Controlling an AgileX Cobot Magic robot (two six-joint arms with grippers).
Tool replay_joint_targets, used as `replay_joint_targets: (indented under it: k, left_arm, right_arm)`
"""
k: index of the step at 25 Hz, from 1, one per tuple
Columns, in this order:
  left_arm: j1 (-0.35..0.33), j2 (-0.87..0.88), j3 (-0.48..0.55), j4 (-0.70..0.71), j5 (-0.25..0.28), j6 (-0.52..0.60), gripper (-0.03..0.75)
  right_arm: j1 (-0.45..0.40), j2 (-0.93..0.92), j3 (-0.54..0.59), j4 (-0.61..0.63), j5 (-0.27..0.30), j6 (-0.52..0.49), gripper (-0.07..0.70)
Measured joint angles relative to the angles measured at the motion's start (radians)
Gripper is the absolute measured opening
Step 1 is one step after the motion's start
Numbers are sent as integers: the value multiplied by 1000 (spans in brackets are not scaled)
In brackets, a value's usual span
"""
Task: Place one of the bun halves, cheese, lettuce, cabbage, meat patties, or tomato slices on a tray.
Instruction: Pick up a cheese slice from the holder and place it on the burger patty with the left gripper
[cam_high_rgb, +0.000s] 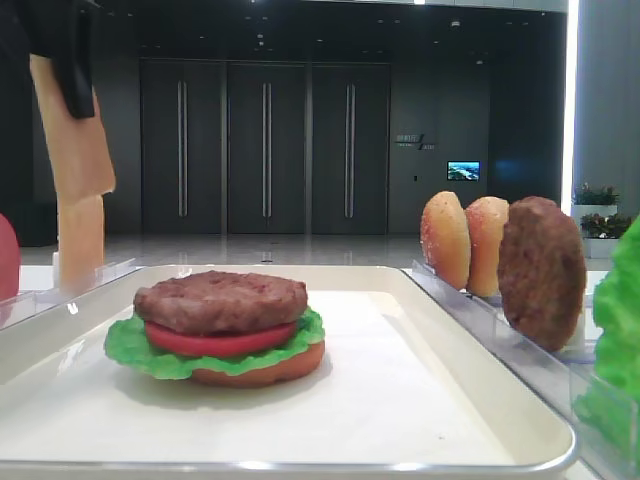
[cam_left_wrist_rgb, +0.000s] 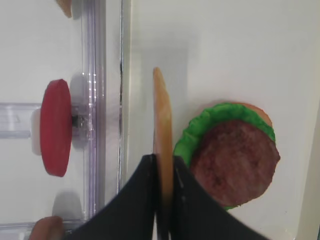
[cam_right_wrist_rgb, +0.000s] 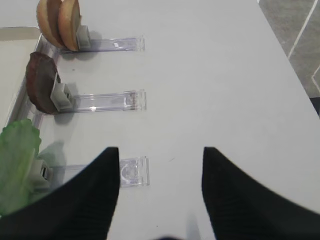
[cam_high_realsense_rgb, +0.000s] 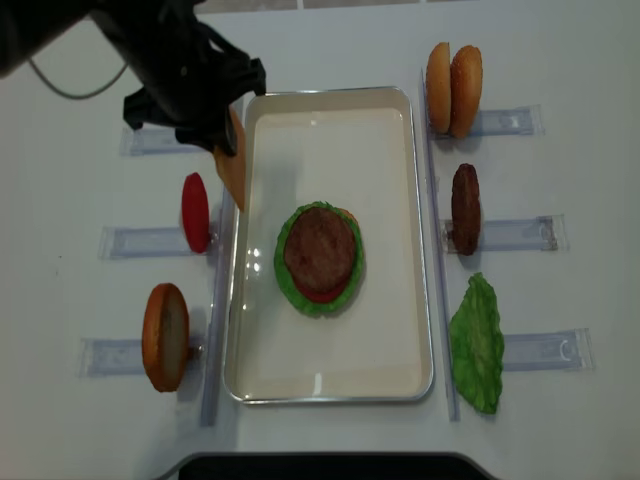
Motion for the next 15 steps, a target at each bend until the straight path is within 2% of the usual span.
replay_joint_targets:
  k: [6,8,10,12,15]
  left_arm:
    - [-4,-89,118,-60,-62,15,32]
    - [-22,-89,153,-121,-132,66,32]
    - [-53,-85,190,-265,-233,176,32]
    - [-77,-74,214,-450,-317,345,32]
    - [-96,-45,239,-720,-364,585,32]
  right_arm:
    - [0,0,0,0,0,0,358]
    - [0,0,0,0,0,0,358]
    - [0,0,0,0,0,0,358]
    - [0,0,0,0,0,0,358]
    - [0,0,0,0,0,0,358]
